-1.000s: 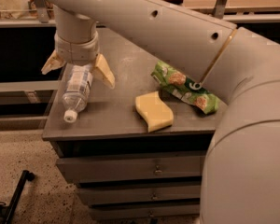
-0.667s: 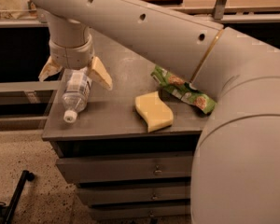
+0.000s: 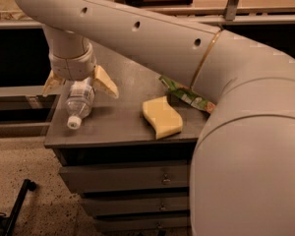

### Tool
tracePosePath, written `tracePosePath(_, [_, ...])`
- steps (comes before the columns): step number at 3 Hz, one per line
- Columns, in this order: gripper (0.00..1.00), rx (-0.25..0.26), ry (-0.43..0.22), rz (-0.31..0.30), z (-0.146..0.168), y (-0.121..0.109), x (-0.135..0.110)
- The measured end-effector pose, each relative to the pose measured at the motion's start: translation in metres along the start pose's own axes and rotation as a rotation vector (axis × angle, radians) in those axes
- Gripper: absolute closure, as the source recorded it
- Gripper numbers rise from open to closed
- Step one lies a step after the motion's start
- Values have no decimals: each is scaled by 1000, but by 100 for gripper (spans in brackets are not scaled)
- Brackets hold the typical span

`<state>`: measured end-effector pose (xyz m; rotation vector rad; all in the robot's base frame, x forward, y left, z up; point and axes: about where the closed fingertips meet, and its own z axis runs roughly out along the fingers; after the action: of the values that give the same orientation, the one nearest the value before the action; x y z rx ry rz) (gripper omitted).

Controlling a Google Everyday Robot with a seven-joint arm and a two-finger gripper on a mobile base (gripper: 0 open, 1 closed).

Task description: Place blue plastic bottle upright

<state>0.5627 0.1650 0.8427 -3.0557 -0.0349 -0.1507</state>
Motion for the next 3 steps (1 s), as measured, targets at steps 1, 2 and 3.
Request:
tracePosePath(1, [11, -32, 9, -5, 8, 1, -1])
tracePosePath(2, [30, -63, 15, -12, 13, 2, -3])
tracePosePath(3, [53, -86, 45, 9, 13, 4, -1])
